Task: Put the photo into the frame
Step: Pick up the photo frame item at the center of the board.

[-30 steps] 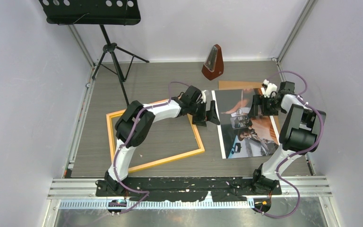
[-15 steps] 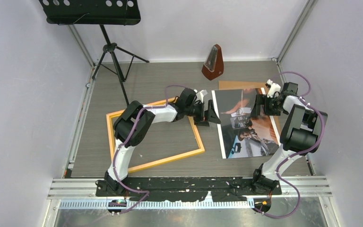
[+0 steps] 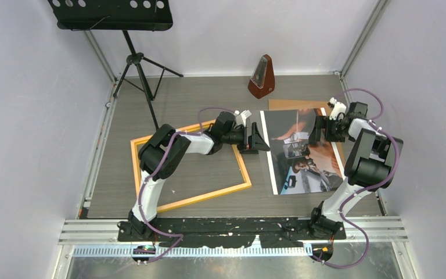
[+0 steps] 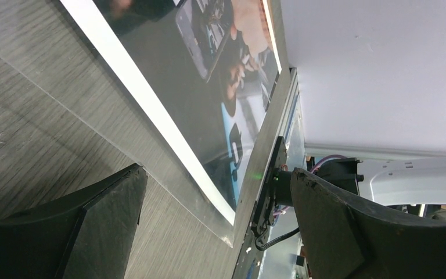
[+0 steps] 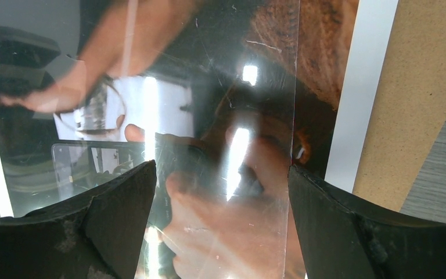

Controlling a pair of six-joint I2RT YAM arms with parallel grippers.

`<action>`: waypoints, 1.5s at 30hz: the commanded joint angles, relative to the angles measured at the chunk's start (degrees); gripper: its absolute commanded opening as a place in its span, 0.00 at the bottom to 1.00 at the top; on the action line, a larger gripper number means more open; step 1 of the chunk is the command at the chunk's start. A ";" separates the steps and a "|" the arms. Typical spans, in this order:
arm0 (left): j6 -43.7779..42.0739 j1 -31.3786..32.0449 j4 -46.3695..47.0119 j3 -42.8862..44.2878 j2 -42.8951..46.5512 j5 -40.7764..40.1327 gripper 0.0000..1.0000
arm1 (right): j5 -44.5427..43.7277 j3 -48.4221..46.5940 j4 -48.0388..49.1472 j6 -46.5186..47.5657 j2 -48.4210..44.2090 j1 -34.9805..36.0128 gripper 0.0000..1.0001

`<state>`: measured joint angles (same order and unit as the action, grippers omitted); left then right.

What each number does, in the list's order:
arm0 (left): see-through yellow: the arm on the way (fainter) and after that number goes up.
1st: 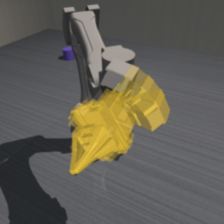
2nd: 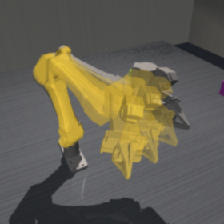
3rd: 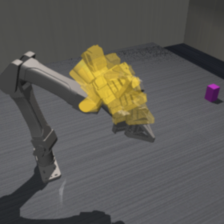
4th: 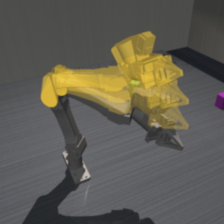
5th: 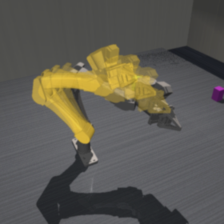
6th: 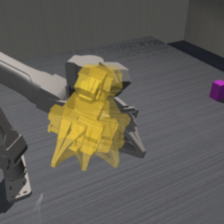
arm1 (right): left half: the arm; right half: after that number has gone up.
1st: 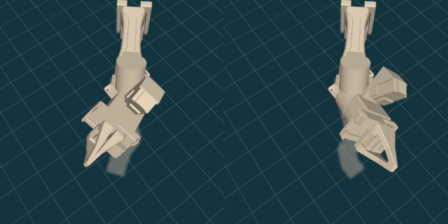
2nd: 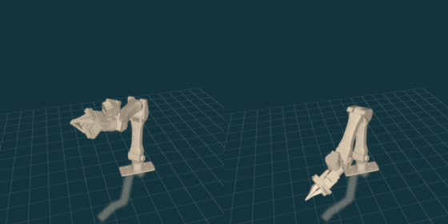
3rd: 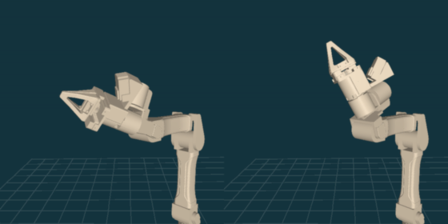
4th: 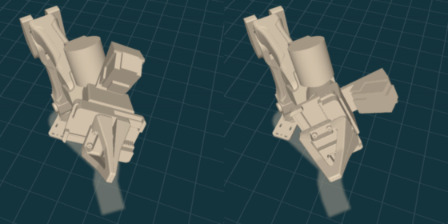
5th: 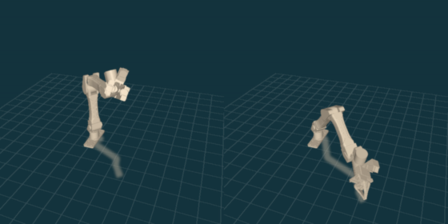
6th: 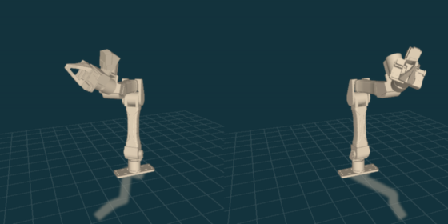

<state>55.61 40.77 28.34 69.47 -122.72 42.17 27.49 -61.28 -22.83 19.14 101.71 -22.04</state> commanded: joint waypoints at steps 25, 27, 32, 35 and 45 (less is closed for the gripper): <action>2.03 1.76 9.42 -4.22 -0.68 -3.30 0.94 | 15.05 3.09 -9.85 -4.61 2.65 -0.65 0.85; 1.04 1.76 7.51 -3.79 -0.22 -3.28 0.86 | 15.12 3.09 -9.84 -4.51 2.60 -0.89 0.85; -1.11 1.55 3.54 -3.89 2.07 -3.83 0.70 | 15.23 2.94 -9.84 -4.40 2.67 -1.67 0.85; -1.71 1.42 2.45 -4.28 3.42 -4.20 0.63 | 15.25 2.92 -9.86 -4.29 2.49 -2.25 0.85; -3.71 -0.67 -2.65 -2.70 6.88 -4.21 0.66 | 14.59 3.00 -9.82 -4.11 1.55 -2.50 0.85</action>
<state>54.70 41.52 27.46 65.12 -120.60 38.20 44.82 -59.77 -29.47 14.83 102.67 -24.25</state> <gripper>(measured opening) 0.658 0.852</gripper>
